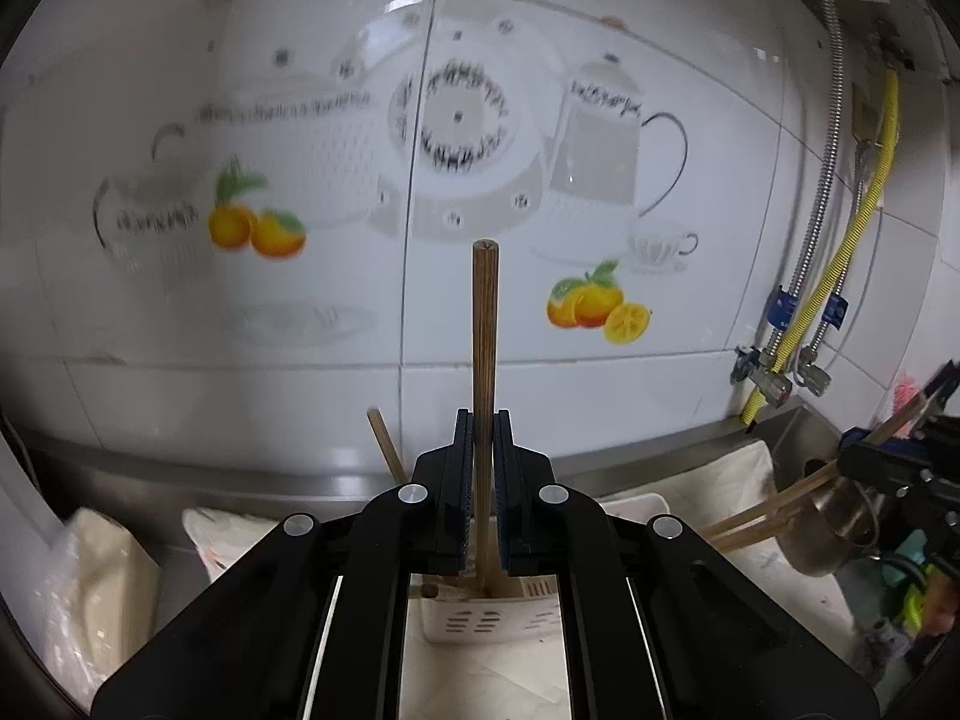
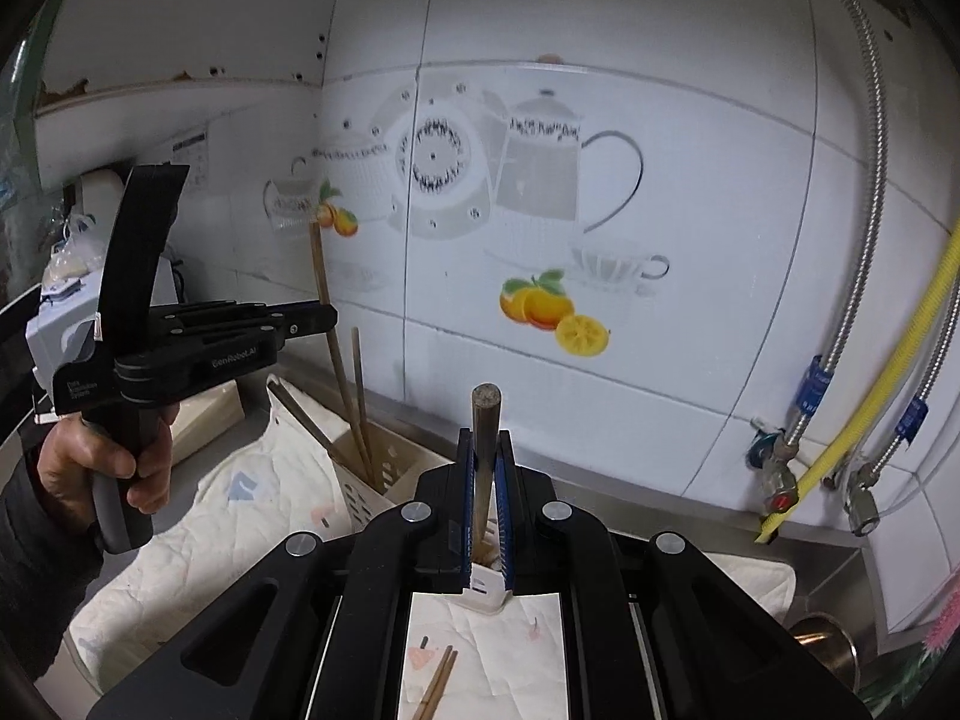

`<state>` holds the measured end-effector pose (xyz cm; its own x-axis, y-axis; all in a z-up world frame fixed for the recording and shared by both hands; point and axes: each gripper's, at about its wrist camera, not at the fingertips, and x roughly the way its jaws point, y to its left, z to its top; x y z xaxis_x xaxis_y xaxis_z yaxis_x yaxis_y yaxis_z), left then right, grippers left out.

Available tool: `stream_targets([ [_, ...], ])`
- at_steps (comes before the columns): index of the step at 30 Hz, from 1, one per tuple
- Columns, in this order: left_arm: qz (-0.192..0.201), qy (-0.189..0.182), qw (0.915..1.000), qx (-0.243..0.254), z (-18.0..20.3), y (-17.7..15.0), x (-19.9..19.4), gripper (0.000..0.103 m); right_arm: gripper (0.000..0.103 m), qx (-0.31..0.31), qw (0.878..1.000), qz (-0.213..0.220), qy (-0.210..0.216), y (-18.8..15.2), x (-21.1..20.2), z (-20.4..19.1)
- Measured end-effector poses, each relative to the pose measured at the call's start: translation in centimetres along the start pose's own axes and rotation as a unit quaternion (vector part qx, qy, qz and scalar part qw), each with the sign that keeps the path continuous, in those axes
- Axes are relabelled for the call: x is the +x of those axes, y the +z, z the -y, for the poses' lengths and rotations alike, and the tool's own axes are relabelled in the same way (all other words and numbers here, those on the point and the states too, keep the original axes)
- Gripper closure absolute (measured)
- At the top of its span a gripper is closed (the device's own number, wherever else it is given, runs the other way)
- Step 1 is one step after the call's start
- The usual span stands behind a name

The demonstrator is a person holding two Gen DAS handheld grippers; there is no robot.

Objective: Organize utensils
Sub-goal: 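Open both tools to release the chopsticks in the holder, then move both open tools back down to the last chopsticks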

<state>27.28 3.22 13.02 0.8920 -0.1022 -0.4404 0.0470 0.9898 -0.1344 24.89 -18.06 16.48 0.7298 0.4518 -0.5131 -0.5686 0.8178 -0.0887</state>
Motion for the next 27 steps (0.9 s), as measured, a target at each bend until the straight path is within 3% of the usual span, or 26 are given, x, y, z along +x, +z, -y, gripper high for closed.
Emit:
stream_targets([
  [7, -0.031, -0.005, 0.9995, -0.004, -0.1, -1.4, 1.7, 0.097, 0.097, 0.008, 1.0, -0.028, 0.005, -1.0, 2.5, 0.1],
  [16, -0.039, -0.012, 0.9992, 0.003, 0.3, -1.8, 1.8, 0.094, 0.096, 0.016, 0.999, -0.046, 0.005, -1.8, 4.4, 0.1],
  [19, -0.039, -0.012, 0.9991, 0.008, 0.7, -1.9, 1.7, 0.084, 0.095, 0.021, 0.999, -0.045, 0.004, -1.9, 4.6, 0.3],
  [21, -0.036, -0.006, 0.9993, 0.008, 0.8, -2.0, 1.5, 0.065, 0.095, 0.022, 0.999, -0.042, 0.002, -1.9, 4.4, 0.4],
  [25, -0.029, -0.01, 0.9995, 0.007, 0.8, -2.0, 0.5, 0.061, 0.086, 0.024, 0.999, -0.03, -0.002, -1.9, 3.5, 0.5],
  [27, -0.026, -0.013, 0.9995, 0.012, 1.1, -2.0, -0.2, 0.054, 0.084, 0.024, 0.999, -0.02, -0.006, -2.0, 2.5, 0.5],
])
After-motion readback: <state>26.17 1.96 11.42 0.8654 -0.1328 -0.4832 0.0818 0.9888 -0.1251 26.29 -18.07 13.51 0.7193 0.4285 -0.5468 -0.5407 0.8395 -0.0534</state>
